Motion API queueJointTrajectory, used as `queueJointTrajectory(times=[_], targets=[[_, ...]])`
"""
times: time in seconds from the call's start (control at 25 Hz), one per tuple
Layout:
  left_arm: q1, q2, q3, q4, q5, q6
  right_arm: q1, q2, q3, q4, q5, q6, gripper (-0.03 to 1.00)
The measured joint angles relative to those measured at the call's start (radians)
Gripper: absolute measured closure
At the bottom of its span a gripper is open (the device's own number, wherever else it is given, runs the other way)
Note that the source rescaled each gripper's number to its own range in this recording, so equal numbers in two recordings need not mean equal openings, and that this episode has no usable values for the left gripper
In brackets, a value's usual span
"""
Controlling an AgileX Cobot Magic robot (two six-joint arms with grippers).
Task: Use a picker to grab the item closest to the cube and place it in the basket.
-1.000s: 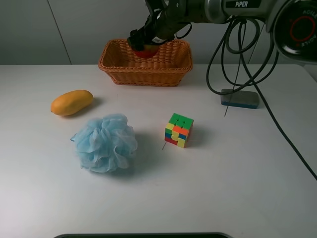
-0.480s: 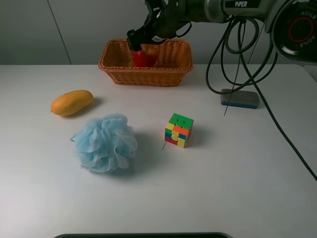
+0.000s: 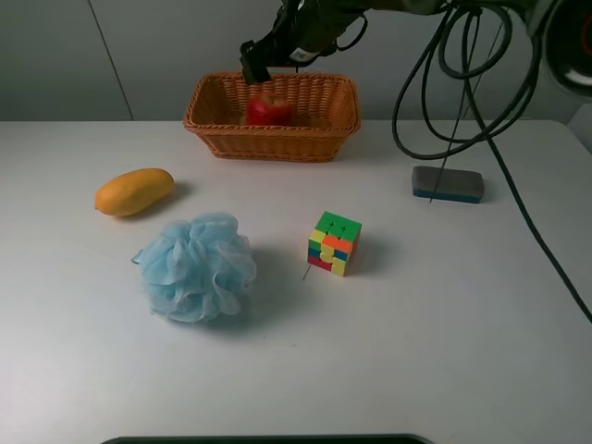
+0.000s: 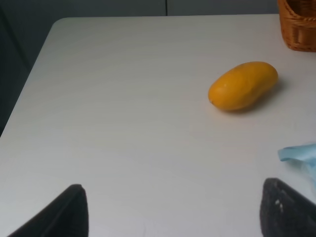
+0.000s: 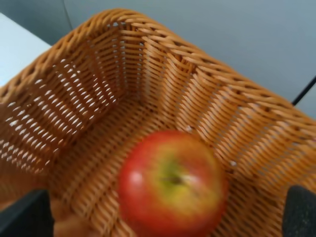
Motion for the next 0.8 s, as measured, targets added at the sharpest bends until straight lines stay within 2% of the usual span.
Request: queueJointTrajectory(times=[0.24,0.36,0.48,0.6,0.8], targets=[[0.000,0.000,0.000,0.000,0.000,0.000,-0.037,-0.241,-0.002,-0.072,0.278,0.019,-0.03],[0.000,0.000,0.000,0.000,0.000,0.000,-0.093,-0.371,-0.002,-0.152,0.427,0.038,-0.03],[0.000,0.000,0.000,0.000,0.000,0.000,-0.178,-0.493,-0.002,-0.181,0.573,0.048,-0.03],[0.000,0.000,0.000,0.000,0.000,0.000,-0.275,-0.618,0.022,-0.185,0.619,0.052,-0.03],[0.000,0.000,0.000,0.000,0.000,0.000,-0.445,-0.871,0.157,-0.177,0.631,0.046,-0.03]])
